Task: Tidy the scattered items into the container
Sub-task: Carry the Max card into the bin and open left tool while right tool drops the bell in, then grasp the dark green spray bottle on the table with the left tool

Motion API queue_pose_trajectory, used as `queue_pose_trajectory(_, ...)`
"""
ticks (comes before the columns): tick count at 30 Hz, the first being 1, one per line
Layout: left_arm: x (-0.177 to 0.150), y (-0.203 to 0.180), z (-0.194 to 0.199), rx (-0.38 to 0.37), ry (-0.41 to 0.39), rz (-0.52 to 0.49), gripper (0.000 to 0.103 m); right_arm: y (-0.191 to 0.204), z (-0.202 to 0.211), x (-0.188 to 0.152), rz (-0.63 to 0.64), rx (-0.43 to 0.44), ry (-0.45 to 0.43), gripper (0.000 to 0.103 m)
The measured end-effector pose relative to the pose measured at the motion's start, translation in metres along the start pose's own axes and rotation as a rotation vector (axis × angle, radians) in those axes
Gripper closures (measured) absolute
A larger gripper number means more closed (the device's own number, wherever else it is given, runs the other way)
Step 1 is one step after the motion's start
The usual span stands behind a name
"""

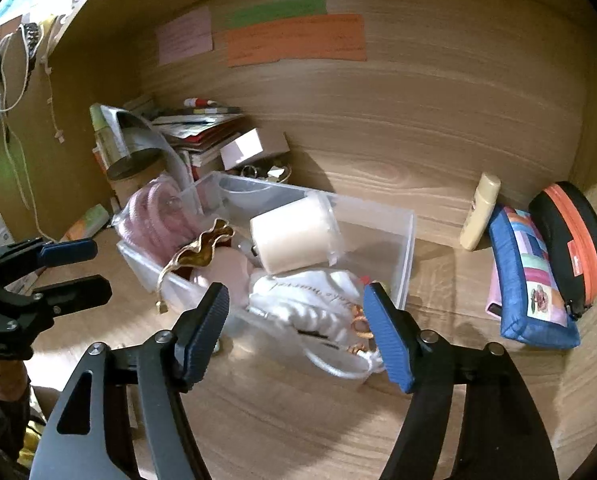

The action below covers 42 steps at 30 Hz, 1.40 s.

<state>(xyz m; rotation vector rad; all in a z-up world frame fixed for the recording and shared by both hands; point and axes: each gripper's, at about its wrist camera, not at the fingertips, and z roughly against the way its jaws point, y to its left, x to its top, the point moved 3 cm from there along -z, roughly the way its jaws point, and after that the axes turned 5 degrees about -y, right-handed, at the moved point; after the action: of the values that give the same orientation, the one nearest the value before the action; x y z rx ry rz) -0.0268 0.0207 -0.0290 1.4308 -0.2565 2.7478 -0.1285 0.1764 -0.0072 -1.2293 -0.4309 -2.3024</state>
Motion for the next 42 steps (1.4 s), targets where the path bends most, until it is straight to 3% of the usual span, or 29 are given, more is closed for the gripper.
queue_pose_trajectory(14,-0.059,0.022,-0.004,0.082,0.127,0.038,0.031,0.017,-0.003,-0.025,0.014,0.015,0.067,0.035)
queue_pose_trajectory(17,-0.07,0.025,-0.001,0.061,0.157,0.065,0.031,0.022,-0.006,-0.029,0.019,0.025,0.082,0.03)
queue_pose_trajectory(33,-0.079,0.014,0.021,-0.027,0.163,0.081,0.031,0.046,-0.019,-0.039,0.044,0.025,0.125,0.022)
queue_pose_trajectory(39,-0.106,0.017,0.017,-0.011,0.221,0.103,0.031,0.051,-0.026,-0.038,0.048,0.028,0.138,0.022)
queue_pose_trajectory(42,-0.11,0.021,0.016,0.041,0.189,0.098,0.031,0.055,-0.03,-0.037,0.052,0.027,0.141,0.021)
